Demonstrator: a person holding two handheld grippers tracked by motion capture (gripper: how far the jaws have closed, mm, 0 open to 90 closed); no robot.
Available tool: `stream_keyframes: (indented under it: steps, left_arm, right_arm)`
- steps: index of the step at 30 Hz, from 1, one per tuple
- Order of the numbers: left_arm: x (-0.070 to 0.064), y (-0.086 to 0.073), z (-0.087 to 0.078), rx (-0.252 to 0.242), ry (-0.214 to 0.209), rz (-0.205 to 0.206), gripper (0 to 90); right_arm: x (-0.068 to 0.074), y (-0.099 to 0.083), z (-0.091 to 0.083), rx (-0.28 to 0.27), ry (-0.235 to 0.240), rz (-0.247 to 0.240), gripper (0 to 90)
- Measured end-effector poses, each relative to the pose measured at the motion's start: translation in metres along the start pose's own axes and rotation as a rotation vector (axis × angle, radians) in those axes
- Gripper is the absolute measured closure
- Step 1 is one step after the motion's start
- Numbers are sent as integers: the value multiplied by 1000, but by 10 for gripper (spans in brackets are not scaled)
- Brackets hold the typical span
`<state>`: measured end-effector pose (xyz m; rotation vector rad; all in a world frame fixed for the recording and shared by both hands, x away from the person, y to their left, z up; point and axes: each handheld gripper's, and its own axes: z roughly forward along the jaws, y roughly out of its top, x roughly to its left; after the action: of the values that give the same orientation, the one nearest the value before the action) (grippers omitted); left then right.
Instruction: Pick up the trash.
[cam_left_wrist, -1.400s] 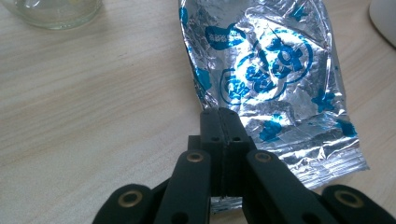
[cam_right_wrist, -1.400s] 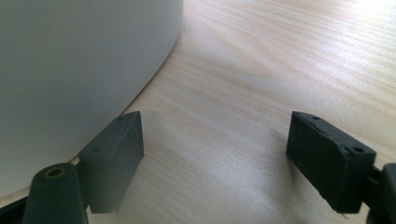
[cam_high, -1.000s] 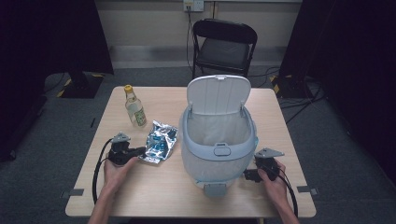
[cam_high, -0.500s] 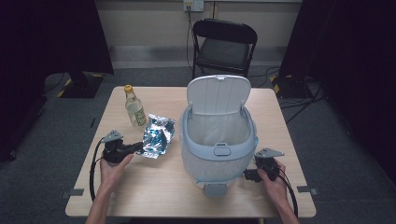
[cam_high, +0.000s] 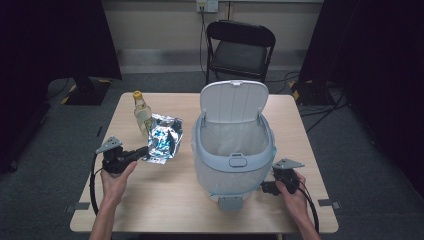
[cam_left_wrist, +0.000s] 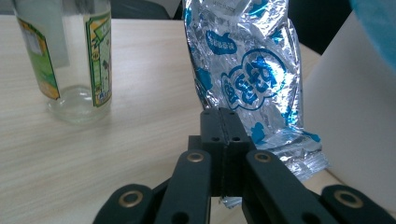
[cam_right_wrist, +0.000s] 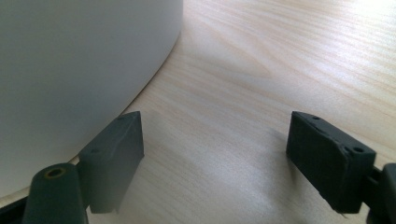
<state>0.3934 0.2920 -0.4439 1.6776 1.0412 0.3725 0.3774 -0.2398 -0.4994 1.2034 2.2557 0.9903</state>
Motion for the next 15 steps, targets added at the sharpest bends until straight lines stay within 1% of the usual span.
stream_keyframes:
  steps: [1, 2, 3, 4, 8, 10, 13, 14, 15]
  left_arm:
    - [-1, 2, 0, -5, 2, 7, 900]
    - [-3, 4, -1, -21, -2, 6, 900]
    - [-4, 6, -2, -34, -12, -2, 900]
    - [-4, 8, -3, -33, -5, 11, 900]
    - [-5, 18, -13, -82, -3, 15, 900]
    - [-5, 21, -18, -105, -15, 10, 900]
    - [-7, 25, -22, -141, -34, -13, 900]
    - [-8, 27, -23, -149, -35, -15, 900]
    - [-10, 29, -25, -157, -33, -4, 900]
  right_arm:
    - [0, 0, 0, 0, 0, 0, 182]
    - [0, 0, 0, 0, 0, 0, 182]
    - [0, 0, 0, 0, 0, 0, 182]
    - [0, 0, 0, 0, 0, 0, 182]
    - [0, 0, 0, 0, 0, 0, 182]
    - [0, 0, 0, 0, 0, 0, 182]
    - [0, 0, 0, 0, 0, 0, 182]
    - [0, 0, 0, 0, 0, 0, 182]
    - [0, 0, 0, 0, 0, 0, 182]
